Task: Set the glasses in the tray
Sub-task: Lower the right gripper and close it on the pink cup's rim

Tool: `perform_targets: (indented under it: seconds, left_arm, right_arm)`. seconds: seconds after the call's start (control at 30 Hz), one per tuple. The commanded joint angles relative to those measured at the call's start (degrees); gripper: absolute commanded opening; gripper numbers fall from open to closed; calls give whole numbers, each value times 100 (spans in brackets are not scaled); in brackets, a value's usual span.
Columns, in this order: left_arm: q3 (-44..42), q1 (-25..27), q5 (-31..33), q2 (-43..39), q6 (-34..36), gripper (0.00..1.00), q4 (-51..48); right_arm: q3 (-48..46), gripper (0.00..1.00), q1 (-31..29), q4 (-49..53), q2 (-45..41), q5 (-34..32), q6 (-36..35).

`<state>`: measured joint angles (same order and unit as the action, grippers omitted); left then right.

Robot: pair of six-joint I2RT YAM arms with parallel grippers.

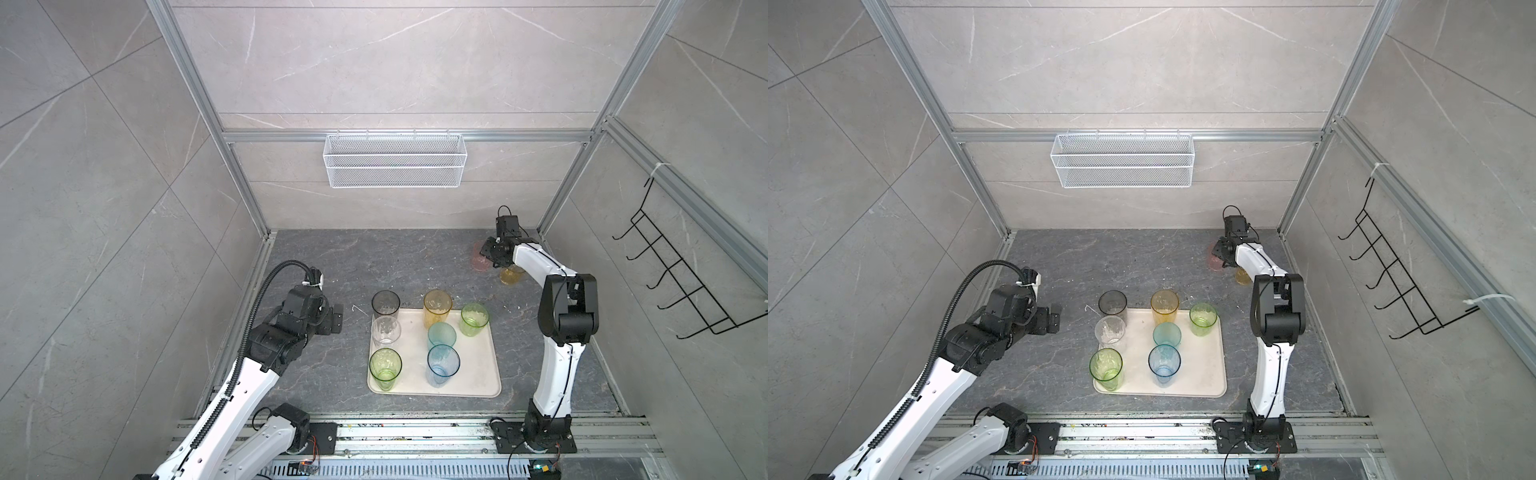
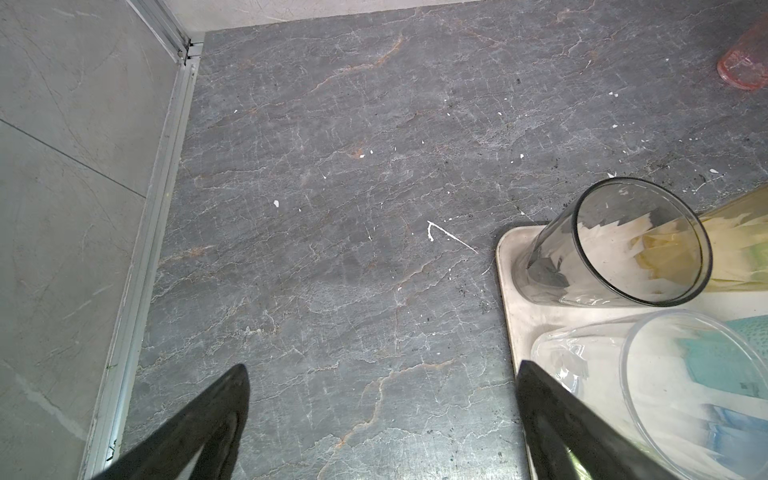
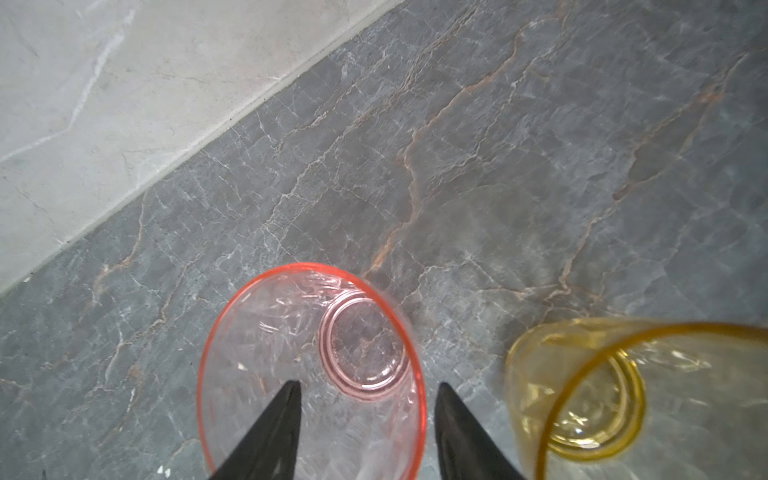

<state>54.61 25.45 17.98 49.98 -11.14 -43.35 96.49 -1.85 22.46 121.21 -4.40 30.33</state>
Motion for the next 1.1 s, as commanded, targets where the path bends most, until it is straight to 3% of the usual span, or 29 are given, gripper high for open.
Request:
perform_targets:
  seconds: [0.0,0.6,1.07]
  left_arm:
    - [37,-14,118,1,-5,100,37]
    - [31,-15,109,-8,-20,100,37]
    - [32,-14,109,22,-27,100,37]
  right_arm:
    - [186,52,8,75,177,118,61]
    - [85,46,9,-31,282,338,202]
    - [-114,29,7,-110,185,484,167]
